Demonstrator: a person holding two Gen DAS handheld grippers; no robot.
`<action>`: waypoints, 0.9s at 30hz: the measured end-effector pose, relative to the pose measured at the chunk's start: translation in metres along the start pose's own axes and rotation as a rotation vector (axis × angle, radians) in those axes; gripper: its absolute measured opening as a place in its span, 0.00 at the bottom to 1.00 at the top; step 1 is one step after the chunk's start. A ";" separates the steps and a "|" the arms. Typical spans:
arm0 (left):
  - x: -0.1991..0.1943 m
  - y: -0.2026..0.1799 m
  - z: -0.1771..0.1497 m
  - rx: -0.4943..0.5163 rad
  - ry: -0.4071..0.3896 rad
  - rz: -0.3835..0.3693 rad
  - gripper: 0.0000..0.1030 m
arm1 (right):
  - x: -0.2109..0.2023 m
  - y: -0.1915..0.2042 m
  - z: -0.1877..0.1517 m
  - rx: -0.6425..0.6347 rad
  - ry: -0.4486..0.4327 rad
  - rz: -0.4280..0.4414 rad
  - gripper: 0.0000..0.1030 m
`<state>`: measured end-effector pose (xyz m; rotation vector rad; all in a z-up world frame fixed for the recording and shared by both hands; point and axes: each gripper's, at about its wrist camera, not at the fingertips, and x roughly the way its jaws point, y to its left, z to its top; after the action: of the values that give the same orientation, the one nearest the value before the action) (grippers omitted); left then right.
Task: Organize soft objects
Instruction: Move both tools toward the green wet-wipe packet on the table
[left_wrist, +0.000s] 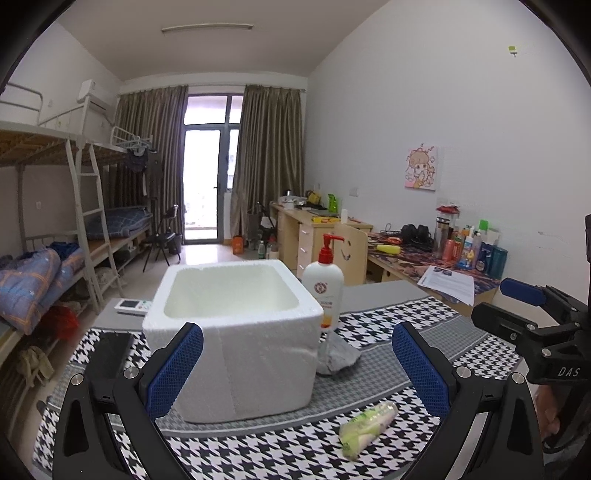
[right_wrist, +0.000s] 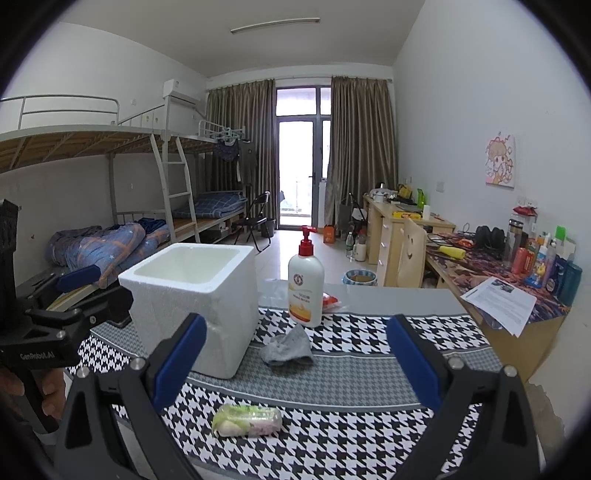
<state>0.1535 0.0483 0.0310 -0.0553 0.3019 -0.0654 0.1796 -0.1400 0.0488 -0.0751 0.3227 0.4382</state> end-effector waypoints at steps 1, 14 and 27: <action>0.001 -0.001 -0.002 0.000 0.001 -0.005 0.99 | -0.001 0.000 -0.003 0.001 0.000 0.001 0.97; -0.004 -0.023 -0.049 0.059 -0.018 -0.052 0.99 | -0.005 0.000 -0.042 0.011 0.025 0.005 0.97; -0.006 -0.036 -0.083 0.074 0.032 -0.092 0.99 | -0.028 -0.001 -0.078 0.021 0.024 0.023 0.97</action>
<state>0.1213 0.0092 -0.0436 0.0058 0.3289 -0.1693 0.1336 -0.1629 -0.0158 -0.0564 0.3522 0.4565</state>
